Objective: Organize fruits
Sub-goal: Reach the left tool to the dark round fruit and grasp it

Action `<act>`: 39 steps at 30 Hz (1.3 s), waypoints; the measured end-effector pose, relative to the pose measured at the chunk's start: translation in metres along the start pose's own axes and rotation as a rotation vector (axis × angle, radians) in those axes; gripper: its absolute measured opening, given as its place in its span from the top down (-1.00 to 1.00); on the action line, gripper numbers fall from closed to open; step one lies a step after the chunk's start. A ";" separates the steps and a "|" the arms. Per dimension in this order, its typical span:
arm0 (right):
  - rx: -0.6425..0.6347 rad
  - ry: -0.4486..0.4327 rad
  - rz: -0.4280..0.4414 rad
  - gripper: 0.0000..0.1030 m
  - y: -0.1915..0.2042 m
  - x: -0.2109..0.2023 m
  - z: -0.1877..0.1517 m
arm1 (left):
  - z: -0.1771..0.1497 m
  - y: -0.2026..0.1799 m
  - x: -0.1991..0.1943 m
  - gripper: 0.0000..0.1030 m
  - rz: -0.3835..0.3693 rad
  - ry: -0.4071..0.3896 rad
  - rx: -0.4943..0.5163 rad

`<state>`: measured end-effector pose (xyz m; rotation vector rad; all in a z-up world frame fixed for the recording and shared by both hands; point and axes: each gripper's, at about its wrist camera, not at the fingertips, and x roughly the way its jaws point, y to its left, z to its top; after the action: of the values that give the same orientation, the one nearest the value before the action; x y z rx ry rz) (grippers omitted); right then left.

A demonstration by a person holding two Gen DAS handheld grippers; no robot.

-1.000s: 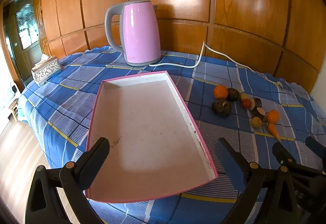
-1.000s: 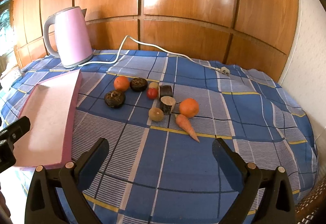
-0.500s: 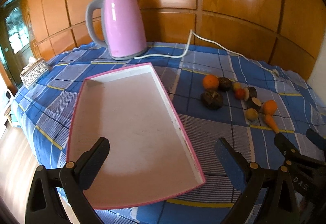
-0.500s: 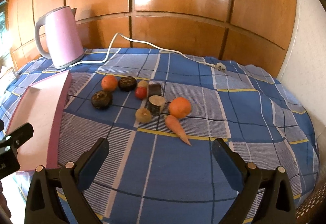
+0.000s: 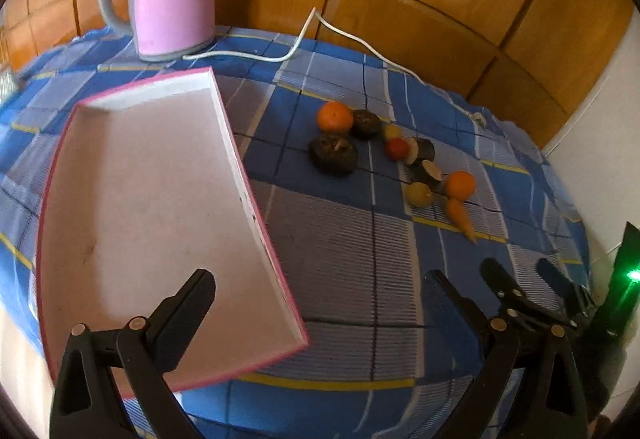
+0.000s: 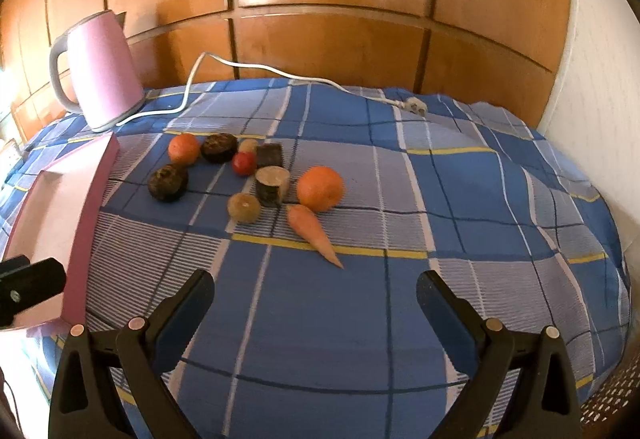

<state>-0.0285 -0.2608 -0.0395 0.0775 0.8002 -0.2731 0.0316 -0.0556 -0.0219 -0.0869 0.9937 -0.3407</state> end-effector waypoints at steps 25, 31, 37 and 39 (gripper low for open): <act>0.030 0.085 -0.036 -0.99 -0.040 0.030 -0.019 | 0.092 -0.035 0.098 -0.44 0.154 0.130 0.257; 0.026 0.105 -0.028 -0.99 -0.041 0.037 -0.022 | 0.097 -0.038 0.122 -0.37 0.159 0.151 0.238; 0.043 0.115 -0.012 -0.99 -0.044 0.040 -0.024 | 0.095 -0.038 0.135 0.02 0.115 0.167 0.217; 0.050 0.115 -0.009 -0.99 -0.045 0.040 -0.025 | 0.092 -0.038 0.132 0.02 0.088 0.157 0.206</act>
<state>-0.0314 -0.3081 -0.0838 0.1377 0.9079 -0.2989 0.1653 -0.1412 -0.0695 0.1724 1.1084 -0.3711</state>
